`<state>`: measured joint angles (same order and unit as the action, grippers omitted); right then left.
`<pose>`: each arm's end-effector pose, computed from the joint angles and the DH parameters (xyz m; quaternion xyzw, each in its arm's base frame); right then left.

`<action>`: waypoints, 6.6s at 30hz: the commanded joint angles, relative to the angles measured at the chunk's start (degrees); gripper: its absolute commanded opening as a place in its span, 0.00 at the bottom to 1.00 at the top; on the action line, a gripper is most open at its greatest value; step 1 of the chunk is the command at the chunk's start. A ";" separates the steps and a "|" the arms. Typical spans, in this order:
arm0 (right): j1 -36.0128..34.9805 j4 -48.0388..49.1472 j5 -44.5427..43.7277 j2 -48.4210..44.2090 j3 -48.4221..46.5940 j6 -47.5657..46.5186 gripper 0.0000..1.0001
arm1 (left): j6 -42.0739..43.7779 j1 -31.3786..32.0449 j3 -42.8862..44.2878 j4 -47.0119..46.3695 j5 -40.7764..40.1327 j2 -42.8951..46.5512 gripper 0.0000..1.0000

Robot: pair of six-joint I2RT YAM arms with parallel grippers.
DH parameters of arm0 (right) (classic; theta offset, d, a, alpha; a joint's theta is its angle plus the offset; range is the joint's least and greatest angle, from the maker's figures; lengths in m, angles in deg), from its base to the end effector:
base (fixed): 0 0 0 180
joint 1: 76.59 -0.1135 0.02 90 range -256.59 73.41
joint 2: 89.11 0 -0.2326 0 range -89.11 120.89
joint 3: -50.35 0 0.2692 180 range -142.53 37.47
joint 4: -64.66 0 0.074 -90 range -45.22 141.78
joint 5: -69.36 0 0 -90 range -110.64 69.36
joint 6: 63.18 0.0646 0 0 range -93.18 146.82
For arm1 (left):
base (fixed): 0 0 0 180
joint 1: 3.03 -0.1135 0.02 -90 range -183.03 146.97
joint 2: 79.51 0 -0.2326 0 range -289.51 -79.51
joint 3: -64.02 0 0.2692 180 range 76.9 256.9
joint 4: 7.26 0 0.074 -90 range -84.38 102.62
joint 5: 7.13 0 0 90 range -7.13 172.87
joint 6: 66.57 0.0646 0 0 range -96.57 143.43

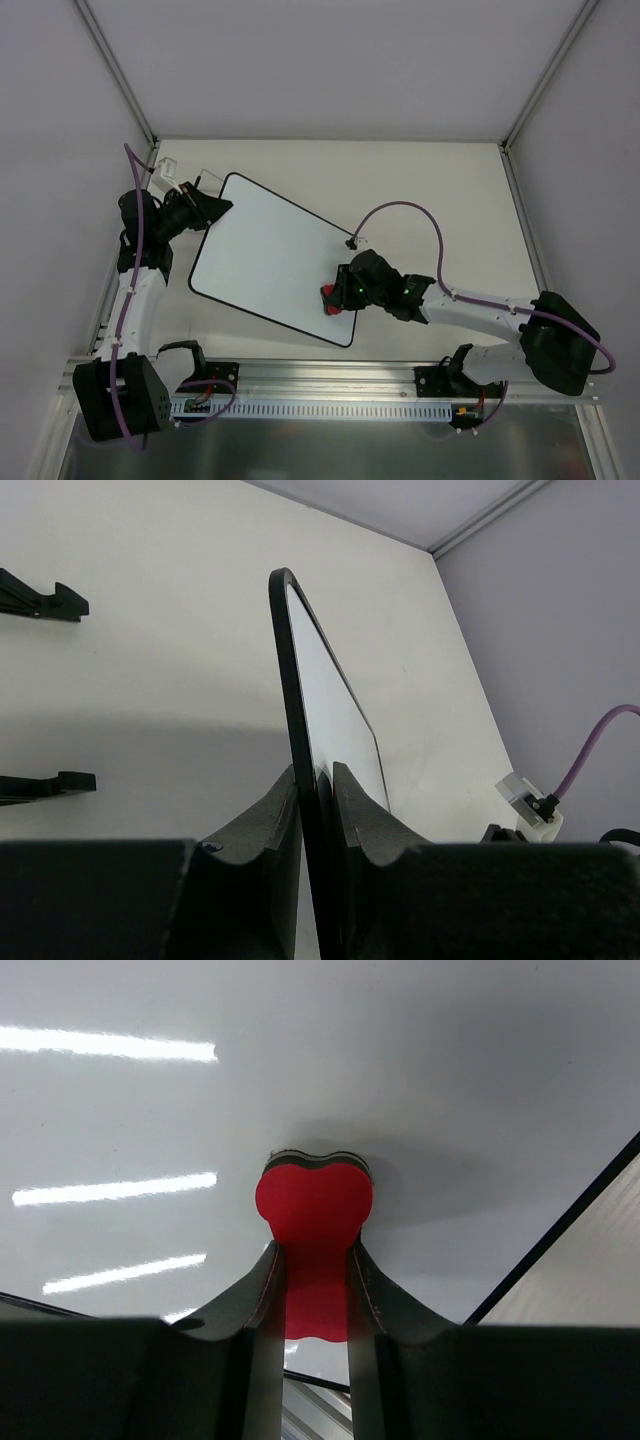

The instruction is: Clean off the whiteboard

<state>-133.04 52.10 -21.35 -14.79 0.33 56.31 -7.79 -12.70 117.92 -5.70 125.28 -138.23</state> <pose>0.1739 0.2607 0.1435 -0.2058 0.8704 0.3008 0.3311 0.2916 0.0055 0.2761 -0.0168 0.7354 -0.3810 0.5602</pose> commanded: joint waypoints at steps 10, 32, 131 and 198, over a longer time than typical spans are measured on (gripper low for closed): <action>-3.06 -3.31 -8.85 -2.34 3.56 5.30 0.00 | 2.92 0.53 3.90 -8.73 0.65 0.36 0.00; 4.93 -2.23 -16.68 -8.66 16.94 9.36 0.00 | 1.25 0.62 3.19 -8.73 -0.40 1.59 0.00; 15.40 18.40 10.38 19.28 -10.05 11.55 0.98 | 12.32 5.45 -9.99 10.34 7.77 11.61 0.13; 24.63 19.18 24.53 22.16 -17.35 8.29 0.99 | -11.49 5.54 -12.71 -19.28 -37.94 21.54 0.00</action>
<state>-107.66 61.52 2.83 5.14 -15.78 58.67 -21.82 -7.13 104.28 -17.87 85.61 -119.17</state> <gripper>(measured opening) 0.984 0.086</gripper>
